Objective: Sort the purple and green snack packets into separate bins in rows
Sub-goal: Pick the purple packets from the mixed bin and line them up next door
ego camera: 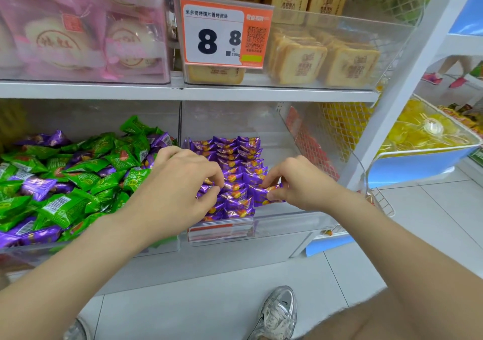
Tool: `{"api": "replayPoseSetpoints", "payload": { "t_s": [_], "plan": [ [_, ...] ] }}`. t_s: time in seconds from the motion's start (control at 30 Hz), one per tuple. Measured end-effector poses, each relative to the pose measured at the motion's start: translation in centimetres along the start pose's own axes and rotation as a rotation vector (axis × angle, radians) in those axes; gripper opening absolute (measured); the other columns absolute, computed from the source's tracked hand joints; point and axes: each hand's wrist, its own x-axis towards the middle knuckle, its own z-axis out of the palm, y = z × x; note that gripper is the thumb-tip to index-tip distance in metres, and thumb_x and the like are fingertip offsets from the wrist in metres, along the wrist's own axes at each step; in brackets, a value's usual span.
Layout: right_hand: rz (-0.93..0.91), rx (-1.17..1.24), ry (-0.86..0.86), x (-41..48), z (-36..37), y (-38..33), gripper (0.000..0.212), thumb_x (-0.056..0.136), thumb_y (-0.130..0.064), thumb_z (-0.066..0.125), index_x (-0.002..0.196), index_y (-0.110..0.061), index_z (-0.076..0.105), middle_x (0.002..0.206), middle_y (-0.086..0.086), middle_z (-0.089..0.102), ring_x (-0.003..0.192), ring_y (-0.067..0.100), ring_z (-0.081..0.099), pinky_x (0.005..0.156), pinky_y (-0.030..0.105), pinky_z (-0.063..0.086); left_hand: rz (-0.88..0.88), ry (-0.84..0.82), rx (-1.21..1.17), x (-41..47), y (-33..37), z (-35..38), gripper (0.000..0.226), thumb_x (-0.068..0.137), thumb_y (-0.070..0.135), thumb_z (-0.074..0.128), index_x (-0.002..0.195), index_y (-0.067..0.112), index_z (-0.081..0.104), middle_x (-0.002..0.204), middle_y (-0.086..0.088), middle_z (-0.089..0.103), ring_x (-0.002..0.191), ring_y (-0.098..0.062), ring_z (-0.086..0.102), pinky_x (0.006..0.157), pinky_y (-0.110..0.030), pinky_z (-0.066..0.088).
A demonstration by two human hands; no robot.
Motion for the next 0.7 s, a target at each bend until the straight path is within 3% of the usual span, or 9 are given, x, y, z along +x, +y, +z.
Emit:
{"api": "replayPoseSetpoints", "payload": {
  "t_s": [0.17, 0.27, 0.47, 0.57, 0.7],
  "plan": [
    [-0.03, -0.059, 0.0, 0.6, 0.7, -0.2, 0.013, 0.085, -0.028, 0.086, 0.098, -0.026, 0.083, 0.083, -0.014, 0.076, 0.064, -0.003, 0.053, 0.074, 0.029, 0.051, -0.004, -0.004, 0.004, 0.0, 0.1, 0.1, 0.009, 0.089, 0.041, 0.057, 0.088, 0.039, 0.065, 0.08, 0.023, 0.062, 0.088, -0.005, 0.055, 0.103, -0.033, 0.026],
    [-0.049, -0.081, -0.003, 0.8, 1.0, -0.3, 0.015, 0.086, -0.027, 0.086, 0.101, -0.025, 0.083, 0.091, -0.01, 0.079, 0.065, -0.003, 0.051, 0.077, 0.028, 0.052, 0.004, -0.014, 0.025, 0.0, 0.1, 0.1, 0.01, 0.09, 0.04, 0.056, 0.089, 0.038, 0.066, 0.081, 0.023, 0.063, 0.087, -0.004, 0.055, 0.105, -0.032, 0.024],
    [-0.047, -0.09, 0.012, 0.6, 0.6, -0.6, 0.016, 0.083, -0.029, 0.084, 0.099, -0.026, 0.083, 0.09, -0.011, 0.078, 0.062, -0.006, 0.054, 0.077, 0.029, 0.056, 0.016, -0.005, 0.008, 0.0, -0.2, 0.2, 0.008, 0.092, 0.041, 0.057, 0.091, 0.039, 0.065, 0.083, 0.024, 0.064, 0.088, -0.004, 0.056, 0.108, -0.034, 0.026],
    [-0.017, -0.093, 0.034, 0.1, -0.2, -1.1, 0.018, 0.086, -0.035, 0.081, 0.102, -0.027, 0.082, 0.091, -0.011, 0.077, 0.071, 0.001, 0.06, 0.078, 0.035, 0.058, 0.027, -0.004, -0.004, 0.0, -0.2, 0.0, 0.005, 0.093, 0.039, 0.061, 0.091, 0.038, 0.065, 0.082, 0.024, 0.063, 0.087, -0.004, 0.055, 0.108, -0.035, 0.03],
    [-0.042, 0.003, 0.183, -0.4, -1.9, -4.7, 0.018, 0.092, -0.023, 0.064, 0.1, -0.027, 0.079, 0.081, -0.012, 0.075, 0.071, 0.005, 0.067, 0.077, 0.029, 0.056, 0.038, 0.022, -0.09, -0.3, 0.2, -1.1, 0.003, 0.094, 0.033, 0.065, 0.093, 0.035, 0.067, 0.087, 0.019, 0.062, 0.09, -0.009, 0.054, 0.093, -0.034, 0.043]
  ]
}}
